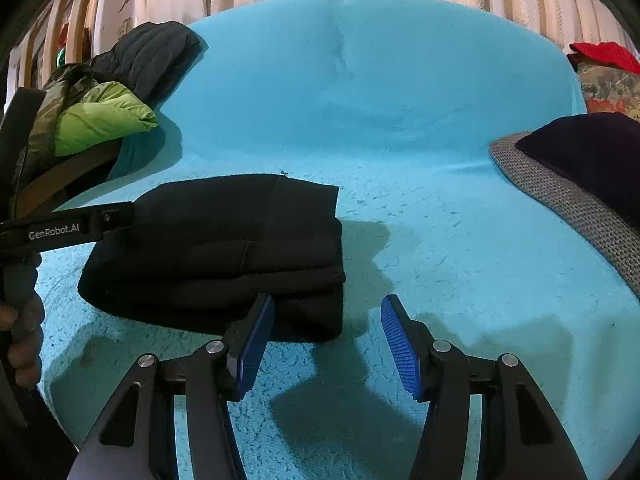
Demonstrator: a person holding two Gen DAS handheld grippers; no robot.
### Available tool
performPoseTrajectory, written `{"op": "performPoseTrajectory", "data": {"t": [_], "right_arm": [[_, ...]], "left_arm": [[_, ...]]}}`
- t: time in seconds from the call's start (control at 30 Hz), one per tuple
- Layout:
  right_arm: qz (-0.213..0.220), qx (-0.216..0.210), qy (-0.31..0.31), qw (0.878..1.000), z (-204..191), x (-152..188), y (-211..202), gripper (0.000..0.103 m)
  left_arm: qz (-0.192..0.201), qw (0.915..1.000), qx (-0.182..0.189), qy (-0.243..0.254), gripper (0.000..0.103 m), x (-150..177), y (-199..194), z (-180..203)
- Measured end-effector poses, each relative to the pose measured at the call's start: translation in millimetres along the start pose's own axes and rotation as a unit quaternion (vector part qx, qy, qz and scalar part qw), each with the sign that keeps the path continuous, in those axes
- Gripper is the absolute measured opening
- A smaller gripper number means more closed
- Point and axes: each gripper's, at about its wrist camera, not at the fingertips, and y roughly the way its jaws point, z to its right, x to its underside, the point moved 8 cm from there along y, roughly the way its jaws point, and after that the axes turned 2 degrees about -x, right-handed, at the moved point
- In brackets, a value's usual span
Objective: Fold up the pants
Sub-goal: 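Open both grippers and withdraw from the folded pants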
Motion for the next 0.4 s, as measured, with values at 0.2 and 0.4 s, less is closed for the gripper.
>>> {"op": "performPoseTrajectory", "data": {"t": [0.2, 0.4], "right_arm": [[0.001, 0.001, 0.002, 1.000, 1, 0, 0, 0.058], [-0.001, 0.003, 0.004, 1.000, 2, 0, 1, 0.061]], "left_arm": [[0.008, 0.9996, 0.020, 0.018, 0.103, 0, -5, 14], [0.001, 0.9998, 0.011, 0.018, 0.103, 0, -5, 14]]}}
